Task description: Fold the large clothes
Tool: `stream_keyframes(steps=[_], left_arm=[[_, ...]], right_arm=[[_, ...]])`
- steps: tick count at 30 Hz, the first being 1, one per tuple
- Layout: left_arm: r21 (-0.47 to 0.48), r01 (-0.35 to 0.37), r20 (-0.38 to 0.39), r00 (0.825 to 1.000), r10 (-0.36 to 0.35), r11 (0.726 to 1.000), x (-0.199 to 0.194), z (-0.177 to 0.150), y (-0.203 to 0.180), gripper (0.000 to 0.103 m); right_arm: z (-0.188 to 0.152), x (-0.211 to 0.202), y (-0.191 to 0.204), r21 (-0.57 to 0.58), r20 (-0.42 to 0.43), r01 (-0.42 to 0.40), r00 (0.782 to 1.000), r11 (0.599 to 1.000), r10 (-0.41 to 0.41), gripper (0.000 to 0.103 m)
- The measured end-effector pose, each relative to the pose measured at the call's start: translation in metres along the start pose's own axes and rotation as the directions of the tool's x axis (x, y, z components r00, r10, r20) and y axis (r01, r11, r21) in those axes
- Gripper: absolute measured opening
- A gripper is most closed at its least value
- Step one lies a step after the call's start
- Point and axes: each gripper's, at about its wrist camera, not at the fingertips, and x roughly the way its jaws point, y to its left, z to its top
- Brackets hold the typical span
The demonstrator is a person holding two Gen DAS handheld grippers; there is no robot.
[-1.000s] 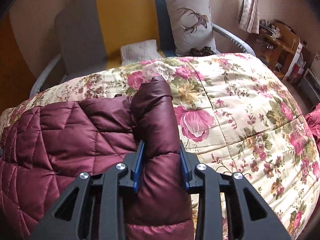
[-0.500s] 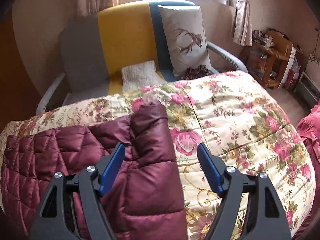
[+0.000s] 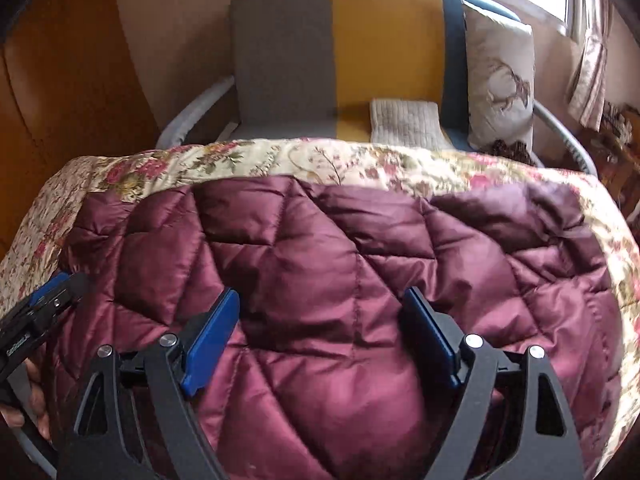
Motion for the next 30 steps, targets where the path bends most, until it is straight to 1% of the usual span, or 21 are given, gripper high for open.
stream_keyframes(steps=[2, 3, 5, 10, 13, 14, 17, 21, 24, 28, 30], left_arm=[[-0.003, 0.0, -0.006, 1.0, 0.0, 1.0, 0.005, -0.001, -0.001, 0.069], [0.003, -0.005, -0.009, 1.0, 0.005, 1.0, 0.007, -0.002, -0.003, 0.071], [0.014, -0.017, -0.005, 1.0, 0.017, 1.0, 0.007, -0.004, -0.007, 0.071], [0.026, -0.03, -0.002, 1.0, 0.03, 0.999, -0.001, -0.001, -0.01, 0.071], [0.03, -0.057, 0.04, 0.998, 0.056, 0.998, -0.026, 0.002, -0.019, 0.072], [0.026, -0.054, 0.062, 0.997, 0.052, 0.998, -0.04, 0.001, -0.022, 0.074], [0.054, -0.056, 0.115, 0.992, 0.05, 0.997, -0.066, -0.003, -0.034, 0.075], [0.085, -0.049, 0.156, 0.987, 0.035, 0.995, -0.092, -0.012, -0.048, 0.075], [0.104, -0.052, 0.17, 0.985, 0.033, 0.993, -0.104, -0.019, -0.057, 0.075], [0.126, -0.043, 0.169, 0.985, 0.021, 0.991, -0.109, -0.028, -0.067, 0.075], [0.133, -0.038, 0.166, 0.986, 0.015, 0.99, -0.111, -0.031, -0.07, 0.075]], right_arm=[[-0.004, 0.013, 0.0, -0.009, 0.012, 0.011, 1.0, 1.0, -0.011, 0.085], [-0.005, 0.018, -0.002, -0.011, 0.01, 0.013, 1.0, 1.0, -0.013, 0.085], [-0.006, 0.025, -0.005, -0.007, 0.003, 0.006, 1.0, 1.0, -0.006, 0.086], [-0.003, 0.02, -0.009, 0.005, -0.011, -0.01, 1.0, 1.0, 0.01, 0.086], [0.001, -0.002, -0.014, 0.028, -0.009, -0.032, 0.999, 0.999, 0.033, 0.089], [0.0, -0.011, -0.014, 0.036, 0.0, -0.035, 0.999, 0.999, 0.035, 0.091], [-0.002, -0.042, -0.02, 0.027, 0.048, -0.045, 0.998, 0.999, 0.044, 0.093], [-0.01, -0.078, -0.039, 0.0, 0.102, 0.006, 0.995, 1.0, -0.006, 0.094], [-0.016, -0.095, -0.059, 0.007, 0.135, 0.072, 0.988, 0.997, -0.072, 0.094], [-0.027, -0.104, -0.093, 0.063, 0.131, 0.124, 0.983, 0.99, -0.131, 0.095], [-0.032, -0.103, -0.11, 0.103, 0.12, 0.132, 0.982, 0.986, -0.144, 0.095]])
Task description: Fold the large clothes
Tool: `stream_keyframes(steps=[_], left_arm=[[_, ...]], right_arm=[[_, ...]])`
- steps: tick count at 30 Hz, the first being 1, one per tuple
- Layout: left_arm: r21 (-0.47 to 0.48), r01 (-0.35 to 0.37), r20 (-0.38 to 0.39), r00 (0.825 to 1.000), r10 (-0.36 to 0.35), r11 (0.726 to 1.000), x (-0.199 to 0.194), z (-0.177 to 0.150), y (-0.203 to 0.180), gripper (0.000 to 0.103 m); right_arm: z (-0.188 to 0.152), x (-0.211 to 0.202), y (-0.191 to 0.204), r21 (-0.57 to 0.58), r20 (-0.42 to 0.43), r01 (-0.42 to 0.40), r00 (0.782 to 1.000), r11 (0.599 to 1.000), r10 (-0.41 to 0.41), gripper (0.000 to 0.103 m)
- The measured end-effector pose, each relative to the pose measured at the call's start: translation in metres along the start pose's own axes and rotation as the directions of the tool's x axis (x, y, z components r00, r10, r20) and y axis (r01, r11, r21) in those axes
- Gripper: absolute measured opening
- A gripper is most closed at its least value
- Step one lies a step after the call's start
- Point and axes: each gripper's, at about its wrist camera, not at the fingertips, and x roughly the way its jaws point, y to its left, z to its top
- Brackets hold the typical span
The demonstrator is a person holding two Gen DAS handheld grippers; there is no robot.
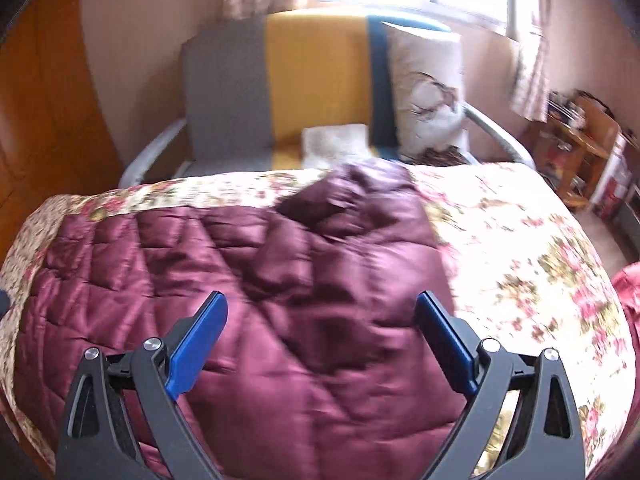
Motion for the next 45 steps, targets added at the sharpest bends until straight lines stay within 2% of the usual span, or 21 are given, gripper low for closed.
stream_keyframes(steps=[5, 11, 13, 17, 20, 22, 25, 27, 29, 31, 35, 38, 41, 45], left_arm=[[0.024, -0.004, -0.018, 1.0, 0.004, 1.0, 0.003, -0.007, -0.007, 0.075], [0.029, -0.013, -0.055, 0.998, 0.015, 0.999, 0.016, -0.016, -0.006, 0.075], [0.025, -0.013, -0.066, 0.998, 0.015, 1.0, 0.02, -0.018, -0.003, 0.075], [0.04, -0.01, -0.04, 0.999, 0.012, 0.999, 0.021, -0.01, 0.0, 0.075], [0.065, -0.02, -0.026, 0.999, 0.021, 0.998, 0.028, 0.005, 0.004, 0.075], [0.043, -0.02, -0.024, 0.999, 0.021, 0.999, 0.038, 0.016, 0.014, 0.075], [-0.021, -0.012, -0.076, 0.997, 0.011, 1.0, 0.064, 0.029, 0.034, 0.075], [-0.052, -0.033, -0.112, 0.993, 0.027, 0.998, 0.083, 0.033, 0.048, 0.075], [-0.085, -0.054, -0.157, 0.987, 0.04, 0.995, 0.104, 0.03, 0.062, 0.075], [-0.132, -0.043, -0.203, 0.979, 0.015, 0.99, 0.122, 0.019, 0.075, 0.073], [-0.133, -0.052, -0.215, 0.976, 0.022, 0.99, 0.137, 0.003, 0.077, 0.073], [-0.122, -0.057, -0.227, 0.973, 0.028, 0.991, 0.137, 0.004, 0.075, 0.073], [-0.092, -0.064, -0.238, 0.97, 0.041, 0.994, 0.126, 0.015, 0.071, 0.073], [-0.09, -0.052, -0.131, 0.991, 0.04, 0.995, 0.076, 0.023, 0.065, 0.074]], right_arm=[[-0.015, 0.011, -0.025, 0.046, -0.017, 0.006, 1.0, 0.999, -0.006, 0.095], [-0.025, 0.027, -0.036, 0.094, -0.025, 0.002, 1.0, 0.996, 0.0, 0.099], [-0.027, 0.03, -0.04, 0.119, -0.033, -0.012, 0.999, 0.993, 0.016, 0.1], [-0.034, 0.041, -0.057, 0.22, -0.072, -0.09, 0.992, 0.971, 0.108, 0.1], [-0.035, 0.039, -0.06, 0.219, -0.069, -0.09, 0.992, 0.972, 0.108, 0.1], [-0.036, 0.038, -0.061, 0.211, -0.066, -0.082, 0.993, 0.974, 0.098, 0.101], [-0.037, 0.038, -0.063, 0.215, -0.067, -0.085, 0.992, 0.973, 0.102, 0.101], [-0.036, 0.04, -0.062, 0.22, -0.071, -0.089, 0.992, 0.972, 0.107, 0.101], [-0.035, 0.043, -0.061, 0.231, -0.081, -0.097, 0.99, 0.968, 0.119, 0.1], [-0.036, 0.051, -0.064, 0.249, -0.094, -0.115, 0.985, 0.962, 0.142, 0.101], [-0.036, 0.059, -0.067, 0.264, -0.114, -0.134, 0.979, 0.955, 0.169, 0.101], [-0.034, 0.059, -0.068, 0.279, -0.135, -0.147, 0.972, 0.949, 0.19, 0.101], [-0.025, 0.05, -0.079, 0.32, -0.179, -0.186, 0.951, 0.929, 0.252, 0.101], [-0.028, 0.02, -0.094, 0.301, -0.178, -0.275, 0.925, 0.913, 0.337, 0.101]])
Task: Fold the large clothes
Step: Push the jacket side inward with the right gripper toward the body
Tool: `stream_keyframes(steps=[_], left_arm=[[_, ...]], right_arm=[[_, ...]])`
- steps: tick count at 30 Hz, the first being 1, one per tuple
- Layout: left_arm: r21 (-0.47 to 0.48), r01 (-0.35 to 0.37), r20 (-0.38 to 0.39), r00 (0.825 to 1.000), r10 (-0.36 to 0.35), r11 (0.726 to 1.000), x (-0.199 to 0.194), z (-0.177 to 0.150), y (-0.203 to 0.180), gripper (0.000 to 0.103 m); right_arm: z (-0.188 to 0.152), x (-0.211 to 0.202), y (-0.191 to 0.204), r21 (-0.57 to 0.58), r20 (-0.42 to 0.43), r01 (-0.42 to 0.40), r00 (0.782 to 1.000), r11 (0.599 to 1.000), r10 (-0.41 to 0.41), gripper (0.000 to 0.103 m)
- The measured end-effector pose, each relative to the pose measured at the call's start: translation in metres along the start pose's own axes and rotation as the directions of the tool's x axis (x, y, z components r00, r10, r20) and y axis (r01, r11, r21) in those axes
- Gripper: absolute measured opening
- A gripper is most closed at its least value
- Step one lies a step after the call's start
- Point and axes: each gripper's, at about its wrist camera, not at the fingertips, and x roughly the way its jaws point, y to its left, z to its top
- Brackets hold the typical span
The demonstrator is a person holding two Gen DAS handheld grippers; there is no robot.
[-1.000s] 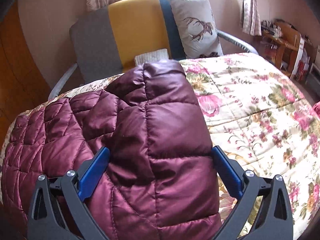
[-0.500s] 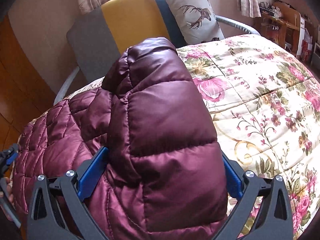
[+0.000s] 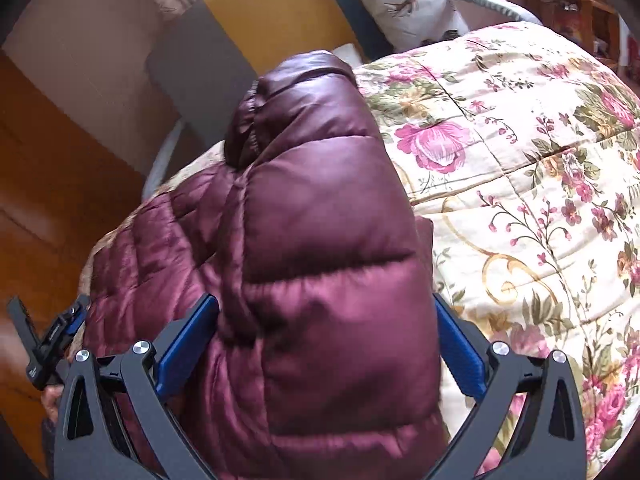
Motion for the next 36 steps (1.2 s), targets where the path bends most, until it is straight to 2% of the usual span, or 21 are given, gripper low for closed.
stream_keyframes(steps=[2, 5, 11, 14, 17, 22, 24, 26, 28, 29, 30, 31, 32, 33, 36], left_arm=[[0.01, 0.023, 0.047, 0.999, -0.024, 1.0, -0.025, -0.008, -0.005, 0.074], [0.05, 0.07, 0.076, 0.994, -0.074, 0.996, -0.05, -0.028, -0.018, 0.074], [0.137, 0.152, 0.026, 0.987, -0.157, 0.979, -0.059, -0.068, -0.054, 0.074], [0.172, 0.138, -0.007, 0.99, -0.139, 0.975, -0.049, -0.08, -0.068, 0.074], [0.176, 0.135, -0.025, 0.991, -0.132, 0.975, -0.041, -0.087, -0.07, 0.074], [0.154, 0.165, -0.045, 0.986, -0.16, 0.974, -0.032, -0.089, -0.063, 0.074], [0.156, 0.169, -0.047, 0.985, -0.163, 0.973, -0.03, -0.09, -0.062, 0.074], [0.16, 0.17, -0.048, 0.985, -0.164, 0.972, -0.028, -0.092, -0.062, 0.074], [0.156, 0.169, -0.051, 0.985, -0.163, 0.973, -0.026, -0.094, -0.062, 0.074], [0.156, 0.169, -0.053, 0.985, -0.163, 0.973, -0.025, -0.095, -0.061, 0.074], [0.157, 0.17, -0.053, 0.985, -0.164, 0.973, -0.025, -0.095, -0.062, 0.074], [0.157, 0.173, -0.053, 0.985, -0.166, 0.972, -0.024, -0.095, -0.062, 0.074], [0.159, 0.175, -0.053, 0.984, -0.169, 0.972, -0.025, -0.096, -0.061, 0.074], [0.166, 0.178, -0.054, 0.984, -0.171, 0.97, -0.025, -0.096, -0.061, 0.074], [0.173, 0.199, -0.059, 0.98, -0.191, 0.965, -0.026, -0.093, -0.057, 0.074]], right_arm=[[-0.011, -0.013, -0.011, -0.002, -0.016, -0.035, 0.999, 0.999, 0.035, 0.101], [-0.034, -0.027, -0.031, 0.037, -0.028, -0.098, 0.995, 0.995, 0.099, 0.101], [-0.078, -0.03, -0.063, 0.139, -0.047, -0.22, 0.972, 0.966, 0.228, 0.101], [-0.091, -0.03, -0.065, 0.147, -0.02, -0.262, 0.963, 0.954, 0.268, 0.101], [-0.096, -0.031, -0.06, 0.129, 0.002, -0.253, 0.967, 0.959, 0.255, 0.101], [-0.097, -0.017, -0.041, 0.115, 0.006, -0.238, 0.971, 0.965, 0.238, 0.101], [-0.099, -0.018, -0.032, 0.103, 0.013, -0.239, 0.971, 0.966, 0.239, 0.095], [-0.102, -0.021, -0.019, 0.086, 0.029, -0.238, 0.971, 0.967, 0.237, 0.072], [-0.1, -0.034, -0.004, 0.037, 0.059, -0.251, 0.967, 0.967, 0.249, 0.062], [-0.099, -0.038, 0.001, 0.022, 0.068, -0.26, 0.964, 0.965, 0.259, 0.062], [-0.097, -0.036, 0.002, 0.029, 0.064, -0.26, 0.964, 0.965, 0.258, 0.062], [-0.098, -0.031, 0.001, 0.047, 0.052, -0.261, 0.964, 0.964, 0.259, 0.07], [-0.099, -0.023, -0.004, 0.076, 0.037, -0.269, 0.963, 0.96, 0.267, 0.089], [-0.102, -0.016, -0.006, 0.098, 0.018, -0.266, 0.964, 0.959, 0.266, 0.094], [-0.11, -0.007, -0.012, 0.152, 0.014, -0.293, 0.956, 0.944, 0.295, 0.099]])
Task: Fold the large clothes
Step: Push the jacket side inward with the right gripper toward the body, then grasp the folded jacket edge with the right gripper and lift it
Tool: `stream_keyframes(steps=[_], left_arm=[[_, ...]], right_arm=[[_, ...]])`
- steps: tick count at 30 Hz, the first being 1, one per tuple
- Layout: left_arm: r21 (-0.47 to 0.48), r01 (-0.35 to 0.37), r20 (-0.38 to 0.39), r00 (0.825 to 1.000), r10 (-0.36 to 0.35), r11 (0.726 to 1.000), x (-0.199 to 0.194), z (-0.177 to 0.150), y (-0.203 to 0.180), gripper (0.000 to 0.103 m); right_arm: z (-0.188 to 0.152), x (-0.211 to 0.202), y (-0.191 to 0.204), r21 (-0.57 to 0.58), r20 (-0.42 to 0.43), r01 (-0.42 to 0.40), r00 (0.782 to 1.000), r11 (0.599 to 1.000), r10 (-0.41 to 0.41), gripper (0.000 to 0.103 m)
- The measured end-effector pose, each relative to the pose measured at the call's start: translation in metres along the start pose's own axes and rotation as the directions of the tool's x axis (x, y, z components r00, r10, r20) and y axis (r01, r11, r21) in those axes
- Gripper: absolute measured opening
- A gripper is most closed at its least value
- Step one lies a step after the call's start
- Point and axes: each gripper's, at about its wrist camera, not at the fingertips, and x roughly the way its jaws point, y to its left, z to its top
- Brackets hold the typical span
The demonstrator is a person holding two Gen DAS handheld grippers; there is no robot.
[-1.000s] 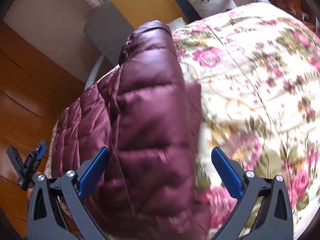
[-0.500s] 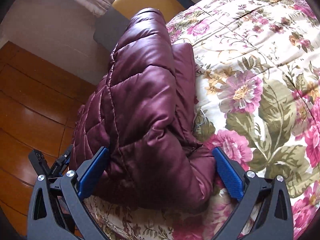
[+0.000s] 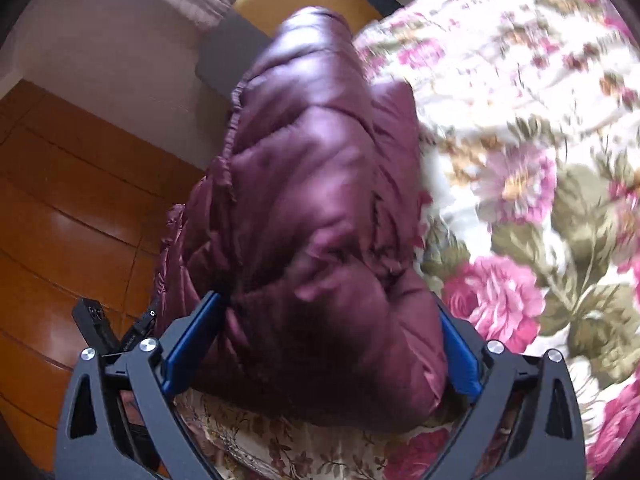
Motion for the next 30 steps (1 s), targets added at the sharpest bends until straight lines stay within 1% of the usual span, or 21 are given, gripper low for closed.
stream_keyframes(steps=[1, 2, 3, 4, 5, 6, 8, 10, 11, 12, 13, 14, 15, 16, 17, 19, 22, 23, 25, 27, 30], left_arm=[[0.0, 0.008, 0.001, 1.0, -0.008, 1.0, -0.001, 0.0, 0.002, 0.074], [-0.001, 0.01, 0.002, 1.0, -0.01, 1.0, -0.005, 0.002, 0.003, 0.072], [-0.004, 0.009, 0.013, 1.0, -0.009, 1.0, -0.012, 0.004, 0.005, 0.068], [-0.006, 0.006, 0.027, 1.0, -0.006, 1.0, -0.018, 0.006, 0.008, 0.067], [-0.013, -0.017, 0.066, 0.998, 0.018, 1.0, -0.03, 0.009, 0.013, 0.067], [-0.024, -0.041, 0.089, 0.995, 0.043, 0.999, -0.038, 0.01, 0.019, 0.067], [-0.079, -0.076, 0.115, 0.99, 0.085, 0.994, -0.053, 0.012, 0.042, 0.067], [-0.108, -0.124, 0.085, 0.987, 0.134, 0.986, -0.053, 0.012, 0.061, 0.067], [-0.11, -0.134, 0.038, 0.99, 0.139, 0.985, -0.046, 0.01, 0.071, 0.068], [-0.108, -0.131, 0.008, 0.991, 0.132, 0.985, -0.039, 0.008, 0.076, 0.068], [-0.108, -0.121, -0.004, 0.993, 0.121, 0.987, -0.034, 0.005, 0.08, 0.068], [-0.118, -0.106, -0.006, 0.994, 0.106, 0.987, -0.03, 0.001, 0.08, 0.068], [-0.139, -0.087, -0.007, 0.996, 0.087, 0.986, -0.028, 0.0, 0.078, 0.068], [-0.168, -0.067, -0.006, 0.998, 0.067, 0.983, -0.028, 0.001, 0.078, 0.068], [-0.183, -0.059, -0.005, 0.998, 0.059, 0.981, -0.029, 0.002, 0.078, 0.068], [-0.184, -0.053, -0.004, 0.999, 0.053, 0.981, -0.029, 0.004, 0.072, 0.068], [-0.161, -0.009, -0.017, 1.0, 0.007, 0.987, -0.03, 0.003, 0.054, 0.068], [-0.153, 0.013, -0.024, 1.0, -0.017, 0.988, -0.027, 0.0, 0.044, 0.068], [-0.122, 0.035, -0.031, 0.999, -0.039, 0.992, -0.022, -0.004, 0.026, 0.068], [-0.08, 0.029, -0.031, 0.999, -0.031, 0.996, -0.018, -0.004, 0.009, 0.068], [-0.068, -0.006, -0.01, 1.0, 0.005, 0.998, -0.027, 0.006, 0.001, 0.068]], right_arm=[[-0.003, 0.0, 0.001, 0.002, 0.008, -0.004, 1.0, 1.0, 0.004, 0.1], [-0.004, 0.003, 0.0, 0.005, 0.014, -0.008, 1.0, 1.0, 0.008, 0.1], [-0.007, 0.005, 0.001, 0.007, 0.018, -0.014, 1.0, 1.0, 0.014, 0.1], [-0.01, 0.007, 0.002, 0.006, 0.018, -0.021, 1.0, 1.0, 0.021, 0.1], [-0.012, 0.006, 0.001, 0.005, 0.02, -0.029, 0.999, 1.0, 0.029, 0.099], [-0.014, 0.009, 0.004, 0.004, 0.027, -0.03, 0.999, 1.0, 0.029, 0.099], [-0.016, 0.011, 0.006, 0.009, 0.047, -0.035, 0.998, 0.999, 0.034, 0.096], [-0.015, 0.018, 0.008, 0.022, 0.063, -0.046, 0.997, 0.999, 0.045, 0.094], [-0.016, 0.02, 0.01, 0.029, 0.071, -0.053, 0.996, 0.998, 0.051, 0.092], [-0.017, 0.02, 0.011, 0.032, 0.078, -0.056, 0.995, 0.998, 0.053, 0.09], [-0.017, 0.01, 0.007, 0.03, 0.085, -0.051, 0.995, 0.998, 0.048, 0.083], [-0.019, 0.007, 0.012, 0.023, 0.099, -0.038, 0.994, 0.999, 0.036, 0.073], [-0.017, 0.002, 0.017, 0.02, 0.114, -0.039, 0.993, 0.999, 0.036, 0.067], [-0.018, -0.003, 0.02, 0.016, 0.133, -0.043, 0.99, 0.999, 0.04, 0.057], [-0.017, -0.012, 0.026, 0.006, 0.15, -0.041, 0.988, 0.999, 0.04, 0.048], [-0.016, -0.03, 0.04, -0.048, 0.185, -0.029, 0.982, 0.998, 0.037, 0.042], [-0.013, -0.058, 0.042, -0.075, 0.231, 0.009, 0.973, 0.997, 0.008, 0.04], [-0.02, -0.071, 0.036, -0.062, 0.247, 0.013, 0.969, 0.998, 0.002, 0.04], [-0.025, -0.076, 0.016, -0.016, 0.259, 0.039, 0.965, 0.999, -0.033, 0.04], [-0.035, -0.075, -0.001, 0.029, 0.244, 0.06, 0.968, 0.998, -0.065, 0.04], [-0.042, -0.081, -0.015, 0.064, 0.26, 0.036, 0.964, 0.997, -0.051, 0.042]])
